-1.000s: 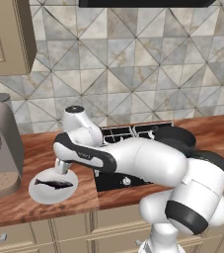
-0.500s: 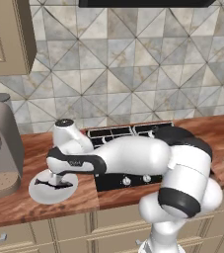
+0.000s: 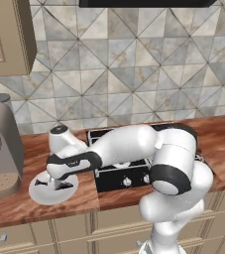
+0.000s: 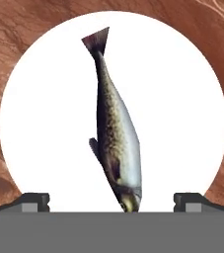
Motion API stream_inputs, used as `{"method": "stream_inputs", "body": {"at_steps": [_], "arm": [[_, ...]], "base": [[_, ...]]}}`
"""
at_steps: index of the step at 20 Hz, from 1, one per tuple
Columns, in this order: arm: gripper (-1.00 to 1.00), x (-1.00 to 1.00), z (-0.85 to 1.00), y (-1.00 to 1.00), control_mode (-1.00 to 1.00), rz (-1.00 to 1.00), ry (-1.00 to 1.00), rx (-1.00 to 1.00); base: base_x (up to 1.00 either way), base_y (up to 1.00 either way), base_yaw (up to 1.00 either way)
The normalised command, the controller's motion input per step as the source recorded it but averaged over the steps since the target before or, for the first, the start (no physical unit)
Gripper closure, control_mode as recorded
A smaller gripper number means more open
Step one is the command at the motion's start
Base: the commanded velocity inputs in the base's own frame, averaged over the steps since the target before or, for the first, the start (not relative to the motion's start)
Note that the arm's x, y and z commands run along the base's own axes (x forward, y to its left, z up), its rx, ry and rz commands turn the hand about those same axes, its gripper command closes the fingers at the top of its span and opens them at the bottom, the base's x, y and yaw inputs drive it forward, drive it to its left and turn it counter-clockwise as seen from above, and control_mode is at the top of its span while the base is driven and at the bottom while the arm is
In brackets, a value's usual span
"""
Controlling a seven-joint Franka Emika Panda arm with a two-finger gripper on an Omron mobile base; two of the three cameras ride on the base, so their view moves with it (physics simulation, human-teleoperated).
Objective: Retrieve the frozen meat and place it in the pot on a burner. Then turn the burner on.
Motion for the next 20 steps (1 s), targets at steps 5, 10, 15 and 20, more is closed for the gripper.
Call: {"method": "stream_inputs", "body": {"at_steps": [5,10,15,20], "arm": [[-1.00,0.15,-0.21,0.16,-1.00,0.00,0.04,-0.02],[-1.00,0.19,-0.24,0.08,-1.00,0.00,0.06,0.00],[-1.00,0.07,-0.28,0.06,-1.00,0.00,0.07,-0.01],[-1.00,0.00,-0.13,0.04,-1.00,0.00,0.01,0.00]], "base": [[0.00,0.00,0.00],[0.00,0.00,0.00],[0.00,0.00,0.00],[0.00,0.00,0.00]]}}
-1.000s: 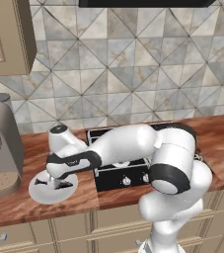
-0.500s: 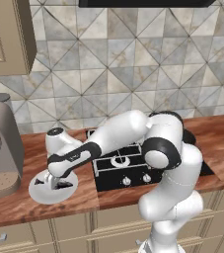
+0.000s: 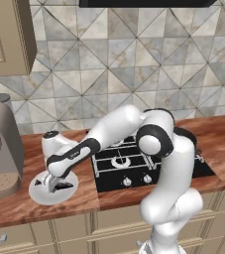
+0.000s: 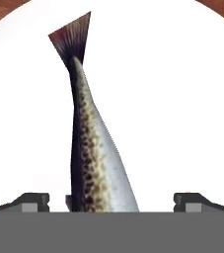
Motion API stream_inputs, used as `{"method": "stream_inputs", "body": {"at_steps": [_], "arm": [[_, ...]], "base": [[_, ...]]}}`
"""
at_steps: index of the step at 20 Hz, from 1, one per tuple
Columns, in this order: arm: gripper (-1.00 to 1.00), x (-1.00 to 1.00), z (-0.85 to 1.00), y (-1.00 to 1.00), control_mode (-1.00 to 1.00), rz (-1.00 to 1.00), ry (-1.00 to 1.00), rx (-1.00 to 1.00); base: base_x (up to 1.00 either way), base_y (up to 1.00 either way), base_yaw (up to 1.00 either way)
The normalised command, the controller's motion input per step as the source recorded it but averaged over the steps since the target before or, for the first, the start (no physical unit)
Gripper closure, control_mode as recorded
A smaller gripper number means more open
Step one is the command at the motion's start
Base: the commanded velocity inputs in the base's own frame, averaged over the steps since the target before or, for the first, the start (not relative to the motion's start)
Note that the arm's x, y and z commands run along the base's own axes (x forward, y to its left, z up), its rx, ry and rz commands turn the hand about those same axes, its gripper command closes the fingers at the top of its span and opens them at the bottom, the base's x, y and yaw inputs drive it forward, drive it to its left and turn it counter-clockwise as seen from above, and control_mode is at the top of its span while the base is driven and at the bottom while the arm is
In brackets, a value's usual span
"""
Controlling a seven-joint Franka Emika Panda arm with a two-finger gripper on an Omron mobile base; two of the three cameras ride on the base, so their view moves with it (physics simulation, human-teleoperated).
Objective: Retrieve the frozen meat and place it in the pot on a burner. Then turn the burner on.
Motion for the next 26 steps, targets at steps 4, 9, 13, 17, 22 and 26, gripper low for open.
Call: {"method": "stream_inputs", "body": {"at_steps": [4,9,13,17,22,26], "arm": [[1.00,0.00,-0.07,0.04,-1.00,0.00,0.00,0.00],[1.00,0.00,-0.07,0.00,-1.00,0.00,0.00,0.00],[1.00,0.00,0.20,-0.04,-1.00,0.00,0.00,0.00],[1.00,-0.10,0.59,-0.63,-1.00,0.00,-0.01,0.00],[1.00,-0.11,0.54,-0.99,-1.00,-0.03,0.00,0.00],[1.00,-0.10,0.76,-1.00,-1.00,-0.07,-0.04,0.00]], "base": [[0.00,0.00,0.00],[0.00,0.00,0.00],[0.00,0.00,0.00],[0.00,0.00,0.00],[0.00,0.00,0.00],[0.00,0.00,0.00]]}}
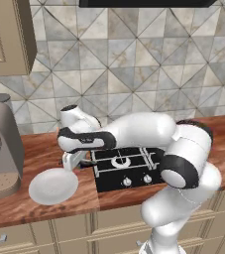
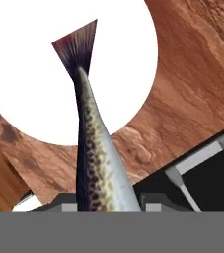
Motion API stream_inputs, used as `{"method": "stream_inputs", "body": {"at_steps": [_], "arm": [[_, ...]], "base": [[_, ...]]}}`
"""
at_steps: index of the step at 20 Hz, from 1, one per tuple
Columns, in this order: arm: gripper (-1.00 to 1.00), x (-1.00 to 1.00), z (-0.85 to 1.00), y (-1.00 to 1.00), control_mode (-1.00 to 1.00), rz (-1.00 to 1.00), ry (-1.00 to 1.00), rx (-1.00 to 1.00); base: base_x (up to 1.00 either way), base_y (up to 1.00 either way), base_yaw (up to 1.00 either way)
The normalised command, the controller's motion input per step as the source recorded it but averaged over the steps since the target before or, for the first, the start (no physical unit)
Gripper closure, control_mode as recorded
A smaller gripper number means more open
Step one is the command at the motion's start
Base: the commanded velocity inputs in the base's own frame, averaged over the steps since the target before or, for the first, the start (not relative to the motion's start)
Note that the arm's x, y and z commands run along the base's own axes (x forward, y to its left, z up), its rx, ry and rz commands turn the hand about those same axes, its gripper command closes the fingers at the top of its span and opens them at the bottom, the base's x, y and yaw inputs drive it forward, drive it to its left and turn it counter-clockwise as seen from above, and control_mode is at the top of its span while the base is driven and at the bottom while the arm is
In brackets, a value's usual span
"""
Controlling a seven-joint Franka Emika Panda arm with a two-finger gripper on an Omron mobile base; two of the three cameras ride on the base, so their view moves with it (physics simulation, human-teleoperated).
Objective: Retrieve the frozen meat and place it in the pot on a burner. Then turn the burner on.
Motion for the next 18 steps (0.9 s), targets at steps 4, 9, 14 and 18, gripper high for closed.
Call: {"method": "stream_inputs", "body": {"at_steps": [4,9,14,18], "arm": [[1.00,-0.03,0.60,-1.00,-1.00,-0.17,-0.01,0.00],[1.00,0.00,0.50,-1.00,-1.00,-0.20,0.00,0.00],[1.00,-0.01,0.47,-1.00,-1.00,-0.21,0.00,0.00],[1.00,0.11,0.62,-1.00,-1.00,-0.30,0.03,0.00]], "base": [[0.00,0.00,0.00],[0.00,0.00,0.00],[0.00,0.00,0.00],[0.00,0.00,0.00]]}}
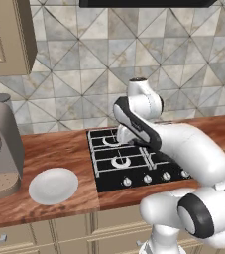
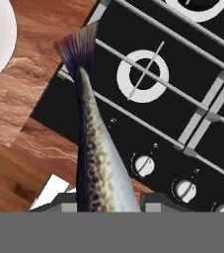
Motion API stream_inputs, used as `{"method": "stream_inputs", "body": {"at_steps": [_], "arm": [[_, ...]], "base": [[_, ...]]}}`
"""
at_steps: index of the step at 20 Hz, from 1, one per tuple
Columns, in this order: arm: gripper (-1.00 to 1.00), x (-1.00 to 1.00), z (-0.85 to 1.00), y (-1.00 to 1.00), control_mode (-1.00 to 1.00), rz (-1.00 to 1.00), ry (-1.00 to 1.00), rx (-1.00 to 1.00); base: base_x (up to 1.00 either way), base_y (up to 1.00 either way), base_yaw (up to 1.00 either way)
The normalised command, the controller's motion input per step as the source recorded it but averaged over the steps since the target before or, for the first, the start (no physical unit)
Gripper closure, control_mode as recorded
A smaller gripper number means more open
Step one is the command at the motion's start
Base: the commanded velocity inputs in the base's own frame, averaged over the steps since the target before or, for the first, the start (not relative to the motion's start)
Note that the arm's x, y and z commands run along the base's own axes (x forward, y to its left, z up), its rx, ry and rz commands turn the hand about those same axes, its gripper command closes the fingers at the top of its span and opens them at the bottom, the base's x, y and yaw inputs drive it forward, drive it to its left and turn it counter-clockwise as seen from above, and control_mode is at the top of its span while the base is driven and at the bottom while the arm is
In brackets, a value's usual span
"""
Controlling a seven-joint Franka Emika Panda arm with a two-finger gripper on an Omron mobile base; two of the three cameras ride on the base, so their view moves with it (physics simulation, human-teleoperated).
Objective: Retrieve the frozen meat and place it in the pot on a burner. Then turn the burner on.
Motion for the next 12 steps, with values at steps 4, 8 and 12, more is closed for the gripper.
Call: {"method": "stream_inputs", "body": {"at_steps": [4,8,12], "arm": [[1.00,0.41,0.30,-1.00,-1.00,-0.37,0.19,0.00],[1.00,0.37,0.02,-1.00,-1.00,-0.32,0.21,0.00],[1.00,0.13,-0.03,-1.00,-1.00,-0.30,0.18,0.00]], "base": [[0.00,0.00,0.00],[0.00,0.00,0.00],[0.00,0.00,0.00]]}}
